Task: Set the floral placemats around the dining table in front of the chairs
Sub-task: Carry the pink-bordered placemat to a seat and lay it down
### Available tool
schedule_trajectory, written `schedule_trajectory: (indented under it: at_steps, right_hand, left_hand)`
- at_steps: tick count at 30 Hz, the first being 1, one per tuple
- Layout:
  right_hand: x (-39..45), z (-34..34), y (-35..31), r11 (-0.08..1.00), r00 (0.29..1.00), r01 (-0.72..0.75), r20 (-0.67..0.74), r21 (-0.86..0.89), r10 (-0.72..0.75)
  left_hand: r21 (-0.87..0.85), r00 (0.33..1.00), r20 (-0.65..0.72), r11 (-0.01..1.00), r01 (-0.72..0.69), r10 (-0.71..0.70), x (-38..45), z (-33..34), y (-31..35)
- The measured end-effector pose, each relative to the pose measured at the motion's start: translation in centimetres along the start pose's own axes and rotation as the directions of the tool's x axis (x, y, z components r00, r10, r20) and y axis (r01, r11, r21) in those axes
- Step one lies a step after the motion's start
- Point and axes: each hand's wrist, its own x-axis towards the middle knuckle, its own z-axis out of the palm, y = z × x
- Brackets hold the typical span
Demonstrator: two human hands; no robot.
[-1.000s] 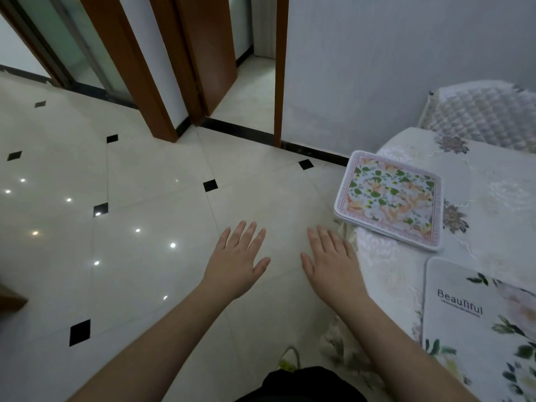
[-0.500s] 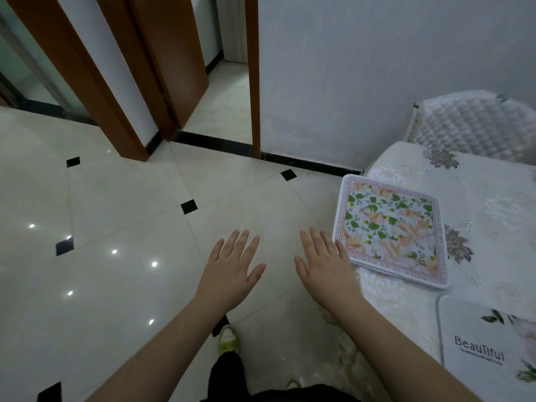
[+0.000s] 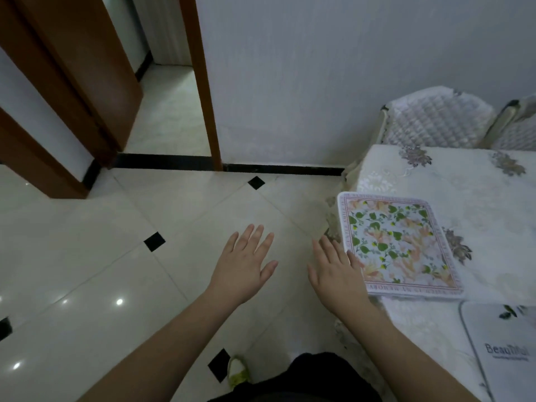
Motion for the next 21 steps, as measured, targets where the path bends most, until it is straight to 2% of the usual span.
schedule_trajectory:
  at_steps: [10,13,16,21]
  right_hand:
    - [4.2,1.3,5.5,0.969,0.969,-0.242,0.061,0.048,0.239]
    - [5.5,1.7,8.1,0.954,0.954,-0.291,0.104,0.076,0.283]
    - [7.0,1.2,10.3,0.94,0.948,-0.316,0.089,0.127,0.307]
    - [7.9,0.9,12.8,0.903,0.924,-0.382,0.106,0.199,0.368]
  left_hand:
    - [0.077,0.968,0.077,0.967,-0.244,0.238,11.9,0.7,3.1]
    - [0.087,0.944,0.084,0.941,-0.327,0.32,15.5,0.6,5.4]
    - [0.091,0.916,0.096,0.913,-0.397,0.389,19.0,0.4,7.3]
    - [0.118,0.845,0.127,0.838,-0.532,0.519,24.3,0.9,9.8]
